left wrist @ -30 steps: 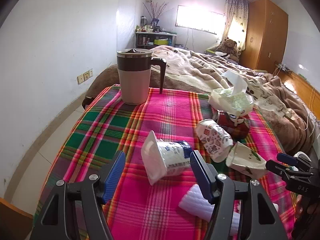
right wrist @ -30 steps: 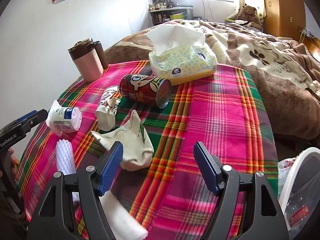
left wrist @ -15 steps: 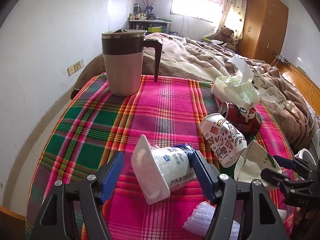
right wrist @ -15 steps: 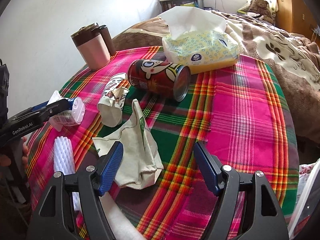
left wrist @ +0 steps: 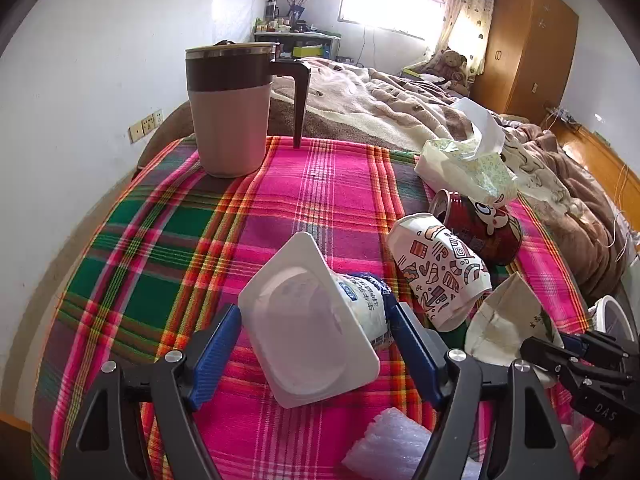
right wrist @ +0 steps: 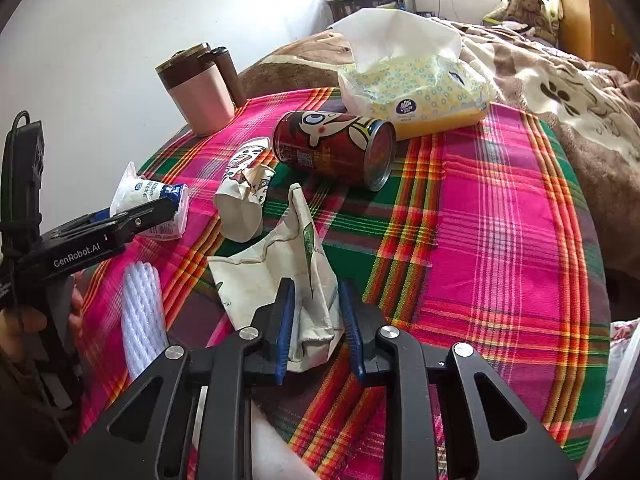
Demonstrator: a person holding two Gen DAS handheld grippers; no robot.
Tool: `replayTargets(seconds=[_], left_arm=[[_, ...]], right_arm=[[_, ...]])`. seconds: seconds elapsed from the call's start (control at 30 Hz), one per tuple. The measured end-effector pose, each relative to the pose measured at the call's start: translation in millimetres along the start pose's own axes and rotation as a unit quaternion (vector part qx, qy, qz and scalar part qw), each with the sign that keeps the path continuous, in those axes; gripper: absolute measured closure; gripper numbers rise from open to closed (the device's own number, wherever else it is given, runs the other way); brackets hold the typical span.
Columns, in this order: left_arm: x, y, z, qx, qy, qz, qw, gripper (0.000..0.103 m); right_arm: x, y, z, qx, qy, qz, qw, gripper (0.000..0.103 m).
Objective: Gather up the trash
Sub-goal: 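Grasp the crumpled beige paper bag with the right tool while the left grasps the white yogurt cup, then carry the paper bag with the right tool while the left carries the yogurt cup to the bin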
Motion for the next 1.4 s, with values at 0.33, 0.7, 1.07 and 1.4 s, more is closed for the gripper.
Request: replayTargets(seconds=[0.33,0.7,1.07,1.4], left_arm=[[3.1,-2.4,10.0,0.012,0.001,0.003,0.9999,0.048],[19.3,-15.2,30.8,0.035,0.01,-0.024,0.9991,0.052],[43.9,-30.3,62.3,0.054,-0.006,-0.047,0.9974,0.052],[77.3,-43.6,102.7,0.079,-0.03,-0.066,0.9942,0.052]], right_arm=[[2.1,-4.1,5.1,0.009,0.003,-0.008,1.0,0.085],[5.4,-7.5,19.8,0.033,-0.005,-0.014,0.999,0.089],[14.6,-15.5,47.2,0.069,-0.005,-0.038,0.997,0.089],[29.2,-27.1,90.5,0.109,-0.019,-0.057,0.992,0.089]])
Point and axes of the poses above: each gripper's, at about its wrist camera, not at the fingertips, and z roughly against the way its jaws point, x to its right, y to its top, the point moved 3 cm from there along -z, roughly the way its jaws point, and after that the axes turned 6 degrees about z, right-handed, at the moved point
